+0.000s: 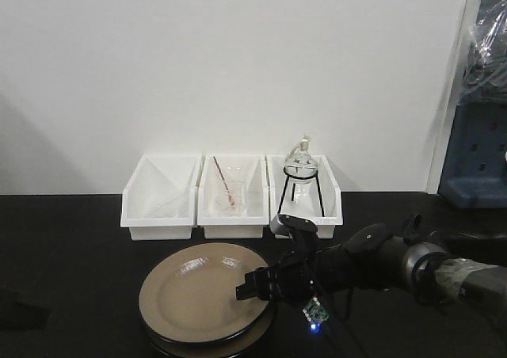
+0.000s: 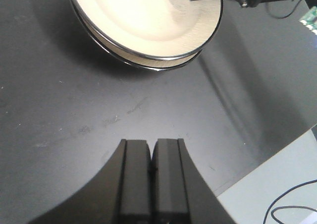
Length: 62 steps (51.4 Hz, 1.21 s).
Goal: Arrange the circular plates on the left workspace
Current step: 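Lower the plate onto the other plate and open the right gripper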
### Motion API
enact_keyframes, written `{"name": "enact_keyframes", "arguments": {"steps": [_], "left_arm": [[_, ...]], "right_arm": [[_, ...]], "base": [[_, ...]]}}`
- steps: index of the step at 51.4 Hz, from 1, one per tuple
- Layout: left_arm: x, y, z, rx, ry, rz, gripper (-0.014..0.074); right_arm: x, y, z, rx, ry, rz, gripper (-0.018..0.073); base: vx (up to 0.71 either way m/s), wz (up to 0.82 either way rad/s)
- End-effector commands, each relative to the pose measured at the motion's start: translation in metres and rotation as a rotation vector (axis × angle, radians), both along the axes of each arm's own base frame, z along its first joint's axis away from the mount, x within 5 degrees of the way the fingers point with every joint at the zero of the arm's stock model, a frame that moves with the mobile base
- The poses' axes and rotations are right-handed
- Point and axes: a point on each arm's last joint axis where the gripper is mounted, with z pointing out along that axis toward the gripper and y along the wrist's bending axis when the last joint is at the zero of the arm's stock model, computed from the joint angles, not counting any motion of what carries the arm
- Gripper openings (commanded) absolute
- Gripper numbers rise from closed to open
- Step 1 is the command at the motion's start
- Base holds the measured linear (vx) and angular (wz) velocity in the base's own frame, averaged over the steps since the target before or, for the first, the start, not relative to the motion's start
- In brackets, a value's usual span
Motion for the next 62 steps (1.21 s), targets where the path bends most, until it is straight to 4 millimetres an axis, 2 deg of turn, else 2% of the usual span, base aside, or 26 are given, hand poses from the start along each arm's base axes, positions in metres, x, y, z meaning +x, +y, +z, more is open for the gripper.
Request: {"name": "enact_keyframes", "arguments": {"steps": [1,12,13,19,26,32,37,39,40,41,42,43,44,51,57,62], "left_arm": [[-0.002,-0.003,0.018,-0.045,-0.074,0.025,-0.0004],[-0.001,-0.003,0.018,-0.044,-0.078,0.030,-0.0004],[-0.001,-0.002,0.018,-0.042,-0.084,0.036,-0.0003],[0.001,-0.001,0.018,-0.034,-0.097,0.047,-0.0003],[0.002,0.003,0.016,0.024,-0.116,0.064,-0.0001],[-0.010,0.006,0.013,0.090,-0.200,0.119,-0.0001],[-0.031,0.006,0.001,0.128,-0.253,0.157,-0.0001],[-0.041,0.005,-0.002,0.149,-0.283,0.159,-0.0001],[-0.046,0.005,-0.004,0.161,-0.295,0.157,-0.0001],[-0.050,0.004,-0.006,0.169,-0.303,0.157,-0.0001],[-0.055,0.004,-0.010,0.180,-0.315,0.158,-0.0001],[-0.061,0.004,-0.012,0.186,-0.324,0.161,-0.0001],[-0.064,0.004,-0.014,0.192,-0.336,0.169,-0.0001],[-0.099,0.001,-0.025,0.251,-0.466,0.190,-0.0001],[-0.127,-0.003,-0.024,0.272,-0.612,0.226,-0.0001],[-0.141,-0.003,-0.022,0.256,-0.702,0.293,-0.0001]], "right_arm": [[0.000,-0.007,0.056,-0.031,-0.181,0.002,0.0467],[-0.007,-0.021,0.088,-0.243,-0.341,0.063,0.0420],[-0.014,-0.030,0.108,-0.337,-0.386,0.060,0.0337],[-0.028,-0.041,0.135,-0.391,-0.376,0.010,0.0195],[-0.050,-0.054,0.163,-0.433,-0.310,-0.057,-0.0015],[-0.077,-0.064,0.185,-0.413,-0.336,-0.113,-0.0007],[-0.107,-0.075,0.196,-0.361,-0.420,-0.184,-0.0005],[-0.123,-0.080,0.193,-0.343,-0.458,-0.213,-0.0005],[-0.130,-0.083,0.198,-0.328,-0.498,-0.232,-0.0005],[-0.136,-0.085,0.193,-0.325,-0.503,-0.239,-0.0005],[-0.143,-0.088,0.197,-0.309,-0.547,-0.259,-0.0005],[-0.149,-0.090,0.191,-0.306,-0.550,-0.266,-0.0005],[-0.156,-0.093,0.196,-0.289,-0.593,-0.286,-0.0005],[-0.209,-0.114,0.178,-0.231,-0.762,-0.382,-0.0005],[-0.243,-0.127,0.158,-0.198,-0.870,-0.441,-0.0005],[-0.260,-0.135,0.142,-0.173,-0.923,-0.484,-0.0005]], "base": [[0.00,0.00],[0.00,0.00],[0.00,0.00],[0.00,0.00],[0.00,0.00],[0.00,0.00],[0.00,0.00],[0.00,0.00],[0.00,0.00],[0.00,0.00],[0.00,0.00],[0.00,0.00],[0.00,0.00],[0.00,0.00],[0.00,0.00],[0.00,0.00]]}}
